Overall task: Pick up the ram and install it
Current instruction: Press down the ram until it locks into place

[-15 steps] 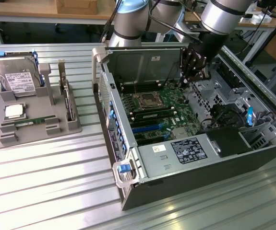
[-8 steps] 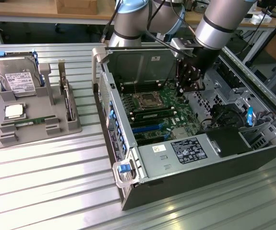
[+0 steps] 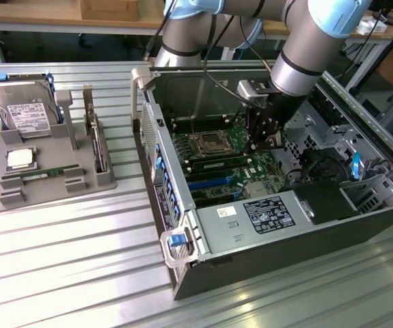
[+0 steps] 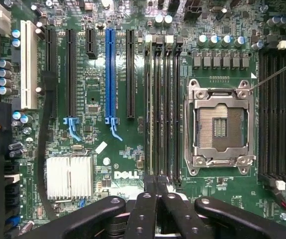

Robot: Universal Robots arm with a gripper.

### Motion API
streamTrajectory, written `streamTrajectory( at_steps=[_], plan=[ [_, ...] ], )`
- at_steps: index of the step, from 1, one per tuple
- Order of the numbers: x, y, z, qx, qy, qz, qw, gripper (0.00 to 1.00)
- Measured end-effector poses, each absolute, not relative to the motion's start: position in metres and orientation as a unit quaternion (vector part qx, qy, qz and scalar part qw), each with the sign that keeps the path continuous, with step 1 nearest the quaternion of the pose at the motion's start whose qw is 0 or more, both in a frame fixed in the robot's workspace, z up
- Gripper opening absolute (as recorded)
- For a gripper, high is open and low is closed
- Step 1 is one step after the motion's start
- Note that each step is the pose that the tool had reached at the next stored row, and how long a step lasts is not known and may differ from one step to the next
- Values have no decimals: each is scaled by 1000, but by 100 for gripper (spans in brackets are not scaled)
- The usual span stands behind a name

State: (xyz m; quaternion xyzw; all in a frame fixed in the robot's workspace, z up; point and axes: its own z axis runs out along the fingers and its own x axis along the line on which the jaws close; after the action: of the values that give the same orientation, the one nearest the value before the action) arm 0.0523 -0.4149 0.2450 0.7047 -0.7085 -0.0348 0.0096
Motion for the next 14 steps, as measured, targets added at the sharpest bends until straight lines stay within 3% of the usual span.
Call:
streamTrajectory(
  at_steps=[6, 14],
  plan=[
    [52, -416, 230, 705, -709, -35, 10, 10],
    [7, -416, 244, 705, -709, -32, 7, 10]
  ],
)
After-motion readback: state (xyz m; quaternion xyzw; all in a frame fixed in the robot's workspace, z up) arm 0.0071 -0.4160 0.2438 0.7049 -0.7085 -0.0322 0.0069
